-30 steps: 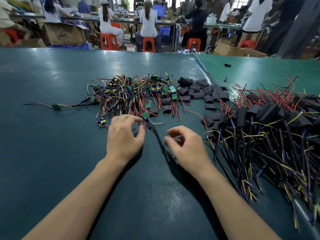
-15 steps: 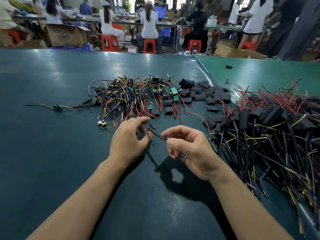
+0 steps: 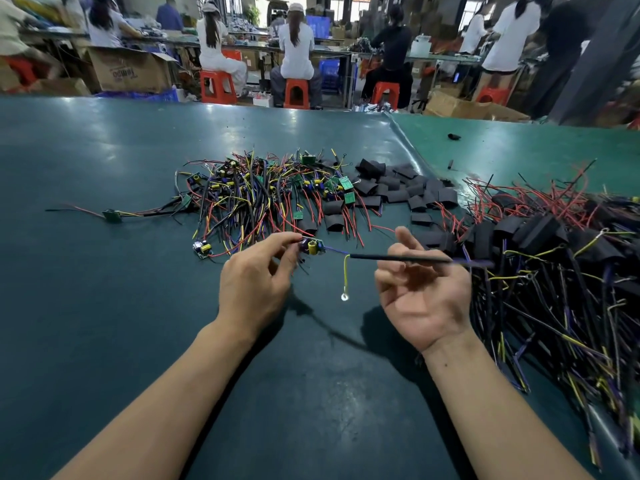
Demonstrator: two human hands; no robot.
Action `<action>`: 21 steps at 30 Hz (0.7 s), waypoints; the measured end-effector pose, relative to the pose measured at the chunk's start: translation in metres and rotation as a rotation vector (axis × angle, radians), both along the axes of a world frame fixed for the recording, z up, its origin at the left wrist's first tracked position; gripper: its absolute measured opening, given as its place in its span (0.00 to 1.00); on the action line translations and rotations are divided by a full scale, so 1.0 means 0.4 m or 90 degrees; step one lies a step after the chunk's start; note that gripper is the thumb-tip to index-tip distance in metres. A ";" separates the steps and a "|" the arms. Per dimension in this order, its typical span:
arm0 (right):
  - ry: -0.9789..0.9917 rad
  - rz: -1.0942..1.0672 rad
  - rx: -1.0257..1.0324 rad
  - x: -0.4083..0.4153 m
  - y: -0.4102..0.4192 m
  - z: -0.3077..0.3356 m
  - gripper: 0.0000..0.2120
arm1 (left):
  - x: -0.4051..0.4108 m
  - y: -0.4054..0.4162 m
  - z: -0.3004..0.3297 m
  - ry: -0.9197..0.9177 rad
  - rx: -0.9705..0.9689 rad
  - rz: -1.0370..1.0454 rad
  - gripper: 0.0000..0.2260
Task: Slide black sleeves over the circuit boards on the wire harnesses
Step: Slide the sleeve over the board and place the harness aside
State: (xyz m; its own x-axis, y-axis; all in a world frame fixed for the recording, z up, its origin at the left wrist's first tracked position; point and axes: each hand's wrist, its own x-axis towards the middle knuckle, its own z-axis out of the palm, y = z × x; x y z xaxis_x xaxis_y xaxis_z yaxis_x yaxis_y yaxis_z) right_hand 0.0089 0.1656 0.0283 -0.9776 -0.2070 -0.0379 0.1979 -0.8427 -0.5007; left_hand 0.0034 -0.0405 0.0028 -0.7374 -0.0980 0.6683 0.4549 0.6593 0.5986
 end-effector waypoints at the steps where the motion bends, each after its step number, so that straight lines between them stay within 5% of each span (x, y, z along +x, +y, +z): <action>1: -0.014 -0.026 0.068 -0.007 -0.003 -0.003 0.12 | 0.002 0.002 -0.001 -0.009 -0.006 -0.001 0.09; 4: 0.018 -0.033 0.410 -0.010 -0.035 -0.026 0.20 | 0.006 0.005 -0.001 -0.012 -0.022 0.003 0.09; 6: 0.074 0.012 0.495 0.002 -0.060 -0.042 0.21 | 0.010 0.007 0.002 0.008 -0.027 -0.007 0.08; 10: 0.164 0.070 0.509 0.006 -0.066 -0.049 0.24 | 0.013 0.015 -0.002 0.001 -0.082 -0.048 0.08; 13: 0.199 0.031 0.532 0.013 -0.071 -0.045 0.15 | 0.011 0.017 -0.009 -0.014 -0.111 -0.080 0.09; 18: 0.128 -0.254 0.471 -0.004 -0.067 -0.032 0.06 | 0.012 0.014 -0.010 -0.014 -0.108 -0.089 0.19; 21: 0.058 -0.364 0.372 -0.015 -0.037 -0.021 0.08 | 0.013 0.016 -0.007 -0.011 -0.098 -0.083 0.12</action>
